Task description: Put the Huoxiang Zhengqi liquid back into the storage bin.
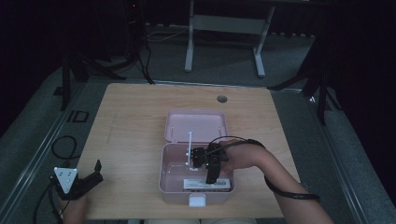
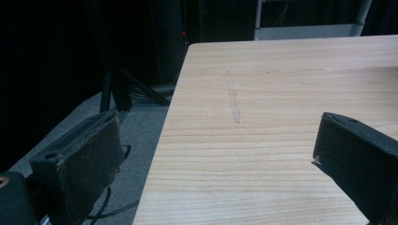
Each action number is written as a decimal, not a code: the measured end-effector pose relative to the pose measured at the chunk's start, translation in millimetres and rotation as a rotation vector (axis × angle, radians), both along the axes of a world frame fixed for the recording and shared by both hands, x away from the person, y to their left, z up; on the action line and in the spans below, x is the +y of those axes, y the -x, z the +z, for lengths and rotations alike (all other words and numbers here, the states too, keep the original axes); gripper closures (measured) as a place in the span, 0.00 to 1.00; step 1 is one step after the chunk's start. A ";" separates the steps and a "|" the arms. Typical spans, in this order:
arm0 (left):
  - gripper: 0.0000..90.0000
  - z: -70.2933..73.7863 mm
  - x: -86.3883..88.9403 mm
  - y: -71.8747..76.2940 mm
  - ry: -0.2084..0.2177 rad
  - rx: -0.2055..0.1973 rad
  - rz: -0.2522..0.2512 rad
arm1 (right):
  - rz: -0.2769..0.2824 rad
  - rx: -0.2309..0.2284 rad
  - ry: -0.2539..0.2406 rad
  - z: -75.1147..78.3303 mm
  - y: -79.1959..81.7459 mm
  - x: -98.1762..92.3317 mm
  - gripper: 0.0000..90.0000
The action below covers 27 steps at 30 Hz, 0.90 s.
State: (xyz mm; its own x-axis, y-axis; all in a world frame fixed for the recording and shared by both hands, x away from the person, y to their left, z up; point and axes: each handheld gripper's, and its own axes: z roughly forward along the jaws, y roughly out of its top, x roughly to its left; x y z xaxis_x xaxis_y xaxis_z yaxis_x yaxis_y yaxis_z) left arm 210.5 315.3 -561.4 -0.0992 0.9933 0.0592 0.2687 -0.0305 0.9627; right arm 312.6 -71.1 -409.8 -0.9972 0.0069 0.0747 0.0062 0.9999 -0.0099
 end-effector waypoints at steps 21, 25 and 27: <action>0.02 0.0 -0.4 0.4 -0.002 0.001 0.001 | -0.139 -0.135 -0.298 62.7 -21.7 -76.6 0.15; 0.02 0.0 -0.4 0.3 -0.002 0.001 0.002 | -0.170 -0.161 -0.333 58.0 -28.6 -98.9 0.15; 0.02 0.0 -0.2 0.4 -0.001 0.002 0.001 | -0.184 -0.160 -0.341 53.0 -31.1 -106.7 0.15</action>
State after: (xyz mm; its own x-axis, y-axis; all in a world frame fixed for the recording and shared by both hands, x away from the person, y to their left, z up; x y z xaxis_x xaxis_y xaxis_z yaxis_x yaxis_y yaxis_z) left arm 210.1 315.1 -561.4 -0.0998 0.9932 0.0603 0.2702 -0.0313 0.9623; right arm 343.7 -177.8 -356.8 -0.9809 0.1877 -0.0521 0.1596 0.9278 0.3372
